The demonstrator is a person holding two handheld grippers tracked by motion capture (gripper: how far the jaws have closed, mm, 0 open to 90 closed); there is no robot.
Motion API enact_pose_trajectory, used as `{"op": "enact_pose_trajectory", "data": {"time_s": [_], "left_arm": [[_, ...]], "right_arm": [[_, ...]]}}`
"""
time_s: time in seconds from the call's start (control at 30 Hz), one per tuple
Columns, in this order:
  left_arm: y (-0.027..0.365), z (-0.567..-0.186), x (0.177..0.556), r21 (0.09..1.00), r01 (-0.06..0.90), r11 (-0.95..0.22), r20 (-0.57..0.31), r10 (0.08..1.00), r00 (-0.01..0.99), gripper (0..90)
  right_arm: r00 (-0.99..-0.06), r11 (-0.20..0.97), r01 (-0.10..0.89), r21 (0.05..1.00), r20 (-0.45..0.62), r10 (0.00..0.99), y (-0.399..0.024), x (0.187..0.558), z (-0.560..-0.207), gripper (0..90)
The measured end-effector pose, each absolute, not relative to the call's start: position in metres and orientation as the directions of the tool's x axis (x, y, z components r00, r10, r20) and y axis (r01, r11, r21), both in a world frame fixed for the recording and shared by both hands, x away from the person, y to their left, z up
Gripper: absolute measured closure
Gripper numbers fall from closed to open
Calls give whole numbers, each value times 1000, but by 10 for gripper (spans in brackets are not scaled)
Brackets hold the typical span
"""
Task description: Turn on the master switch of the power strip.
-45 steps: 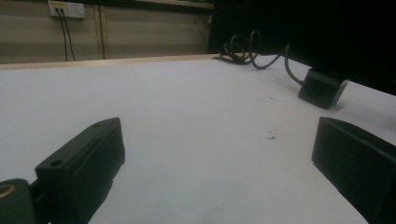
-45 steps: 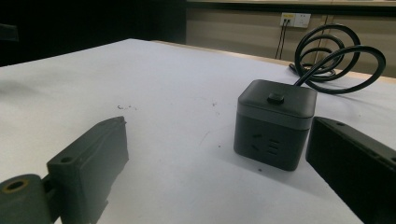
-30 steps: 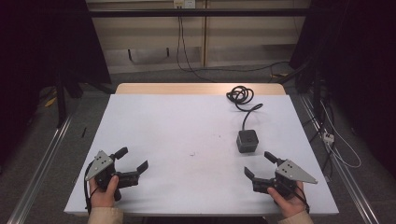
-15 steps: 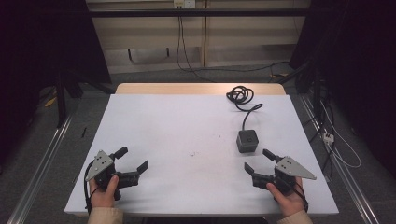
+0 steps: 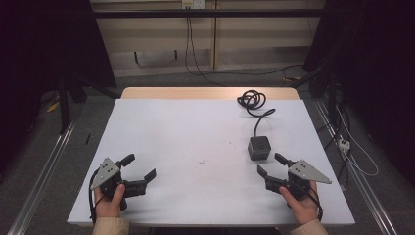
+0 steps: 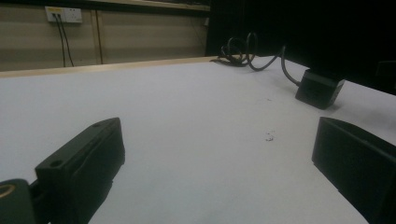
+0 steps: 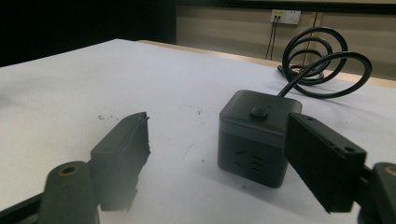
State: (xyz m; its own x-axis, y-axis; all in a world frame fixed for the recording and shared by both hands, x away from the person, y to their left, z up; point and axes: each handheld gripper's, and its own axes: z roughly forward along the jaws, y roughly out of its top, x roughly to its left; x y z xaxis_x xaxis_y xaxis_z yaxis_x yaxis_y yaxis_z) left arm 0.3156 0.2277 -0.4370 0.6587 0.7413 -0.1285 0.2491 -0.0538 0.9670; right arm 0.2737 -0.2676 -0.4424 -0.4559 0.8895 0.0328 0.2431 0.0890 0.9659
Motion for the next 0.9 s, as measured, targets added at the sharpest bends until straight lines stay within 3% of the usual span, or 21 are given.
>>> {"op": "enact_pose_trajectory", "data": {"time_s": [0.27,0.9], "left_arm": [[228,-437,316,968,245,-56,-125,740,661,21],[226,-437,316,968,242,-65,-118,735,668,21]], "right_arm": [[-452,77,254,964,48,891,-269,278,-440,292],[-472,81,276,958,62,879,-271,290,-439,526]]}}
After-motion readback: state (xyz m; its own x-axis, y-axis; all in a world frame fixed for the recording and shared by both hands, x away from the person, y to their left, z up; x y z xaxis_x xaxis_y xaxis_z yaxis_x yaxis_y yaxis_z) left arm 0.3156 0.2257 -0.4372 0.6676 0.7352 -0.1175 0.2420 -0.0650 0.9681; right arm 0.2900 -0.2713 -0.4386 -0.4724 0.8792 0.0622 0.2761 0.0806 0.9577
